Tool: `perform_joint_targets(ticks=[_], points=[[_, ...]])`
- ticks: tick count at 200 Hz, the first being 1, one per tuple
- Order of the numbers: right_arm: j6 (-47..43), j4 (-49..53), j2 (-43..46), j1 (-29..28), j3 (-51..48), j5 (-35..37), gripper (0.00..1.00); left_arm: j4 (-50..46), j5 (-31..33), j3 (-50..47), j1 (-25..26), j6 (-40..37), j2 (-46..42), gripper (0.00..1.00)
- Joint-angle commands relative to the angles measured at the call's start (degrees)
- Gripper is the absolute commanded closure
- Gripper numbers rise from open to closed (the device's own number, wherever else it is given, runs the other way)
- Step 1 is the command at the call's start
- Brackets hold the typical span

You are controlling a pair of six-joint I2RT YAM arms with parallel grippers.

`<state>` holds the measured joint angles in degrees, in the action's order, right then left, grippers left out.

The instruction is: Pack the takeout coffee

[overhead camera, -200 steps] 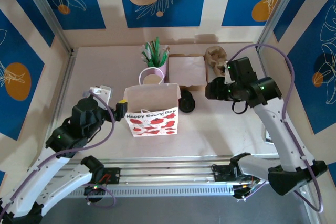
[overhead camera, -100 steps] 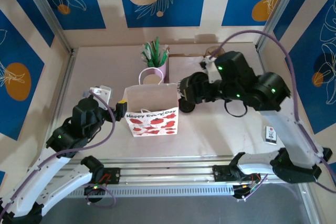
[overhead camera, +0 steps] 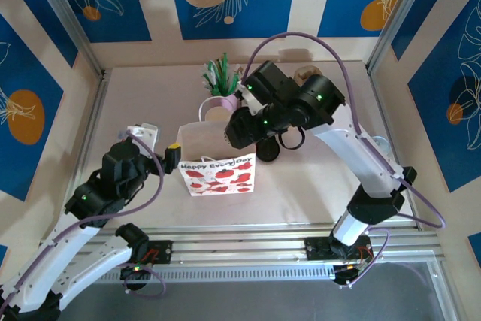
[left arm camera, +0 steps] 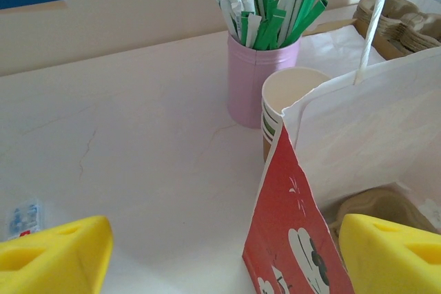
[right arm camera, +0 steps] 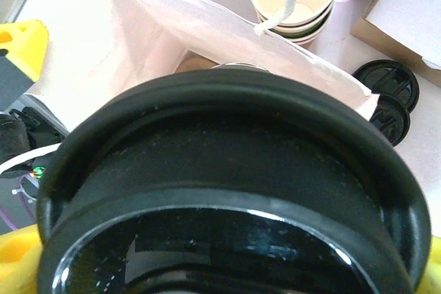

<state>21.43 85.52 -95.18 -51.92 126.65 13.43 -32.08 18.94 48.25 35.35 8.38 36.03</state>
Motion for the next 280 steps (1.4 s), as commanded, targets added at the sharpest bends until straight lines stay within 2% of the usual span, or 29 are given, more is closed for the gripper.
perform_joint_targets(ticks=[1,66,144,177,224,247,280], points=[[-2.0,4.3,-2.7,-0.2,3.7,-1.5,0.20,1.6,0.9,-0.4,-0.6,-1.3,-0.5,0.15],[-4.6,10.7,-12.6,0.2,12.1,-2.3,0.20,1.5,0.6,-0.4,-0.6,-1.2,-0.5,0.15],[-5.6,11.7,-17.0,0.9,12.2,-1.4,0.21,1.4,0.3,-0.4,-0.5,-1.2,-0.4,0.15],[-5.8,11.4,-17.8,0.1,11.8,-0.5,0.21,1.4,0.5,-0.4,-0.6,-1.3,-0.4,0.15],[-5.8,9.4,-15.9,-1.9,10.8,4.3,0.21,1.4,0.6,-0.3,-0.5,-1.2,-0.3,0.15],[-7.0,5.2,-13.2,-2.4,6.5,3.1,0.21,1.4,0.5,-0.4,-0.6,-1.2,-0.3,0.15],[-8.2,7.1,-14.9,-2.7,5.6,1.9,0.21,1.4,0.4,-0.3,-0.5,-1.2,-0.2,0.15]])
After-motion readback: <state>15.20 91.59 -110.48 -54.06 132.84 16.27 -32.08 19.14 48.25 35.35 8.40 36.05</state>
